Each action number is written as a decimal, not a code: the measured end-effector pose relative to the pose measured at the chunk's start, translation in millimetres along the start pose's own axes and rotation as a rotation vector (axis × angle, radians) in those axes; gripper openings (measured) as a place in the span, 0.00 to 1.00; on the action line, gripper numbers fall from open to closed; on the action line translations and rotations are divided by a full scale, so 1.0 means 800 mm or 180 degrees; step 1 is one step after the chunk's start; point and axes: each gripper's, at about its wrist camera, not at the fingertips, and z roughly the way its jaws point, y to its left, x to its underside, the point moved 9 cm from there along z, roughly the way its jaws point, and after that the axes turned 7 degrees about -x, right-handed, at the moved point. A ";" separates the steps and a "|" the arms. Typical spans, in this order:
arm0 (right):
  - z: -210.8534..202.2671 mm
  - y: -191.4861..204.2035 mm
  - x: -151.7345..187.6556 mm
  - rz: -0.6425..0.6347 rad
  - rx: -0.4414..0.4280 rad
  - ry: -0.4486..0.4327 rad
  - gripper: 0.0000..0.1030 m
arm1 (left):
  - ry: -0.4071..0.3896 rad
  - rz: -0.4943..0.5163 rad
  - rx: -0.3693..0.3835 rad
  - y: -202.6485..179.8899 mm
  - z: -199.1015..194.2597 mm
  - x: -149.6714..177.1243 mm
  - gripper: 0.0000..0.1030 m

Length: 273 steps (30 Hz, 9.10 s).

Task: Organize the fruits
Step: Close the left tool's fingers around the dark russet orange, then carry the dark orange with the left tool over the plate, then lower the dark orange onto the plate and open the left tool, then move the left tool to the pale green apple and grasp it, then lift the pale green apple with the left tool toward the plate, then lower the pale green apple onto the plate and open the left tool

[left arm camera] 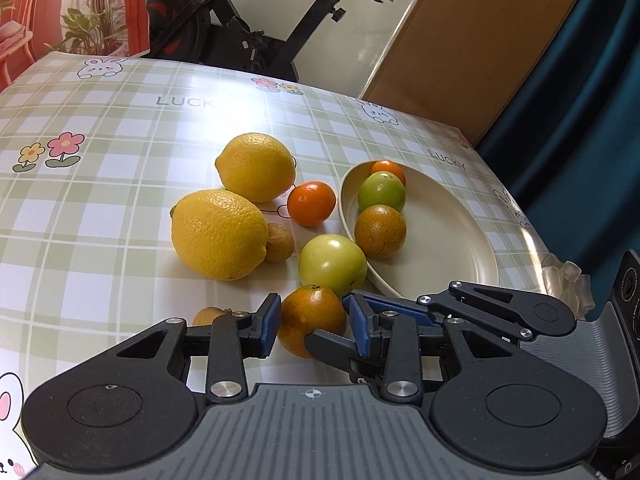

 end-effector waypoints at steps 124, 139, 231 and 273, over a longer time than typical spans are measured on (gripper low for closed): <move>-0.055 -0.041 -0.016 0.0390 0.0389 -0.0521 0.55 | -0.0581 -0.0096 -0.0299 -0.001 -0.059 -0.028 0.42; -0.004 -0.026 -0.019 -0.0011 0.0350 -0.0225 0.53 | -0.0587 -0.0205 -0.0321 0.018 -0.050 -0.025 0.42; 0.003 -0.019 0.018 0.0337 -0.0116 0.0056 0.48 | -0.0223 0.0225 -0.0217 -0.032 0.000 0.012 0.45; -0.051 -0.086 0.001 0.0403 0.0754 -0.0504 0.48 | -0.0331 0.0800 -0.0164 -0.120 0.036 -0.035 0.47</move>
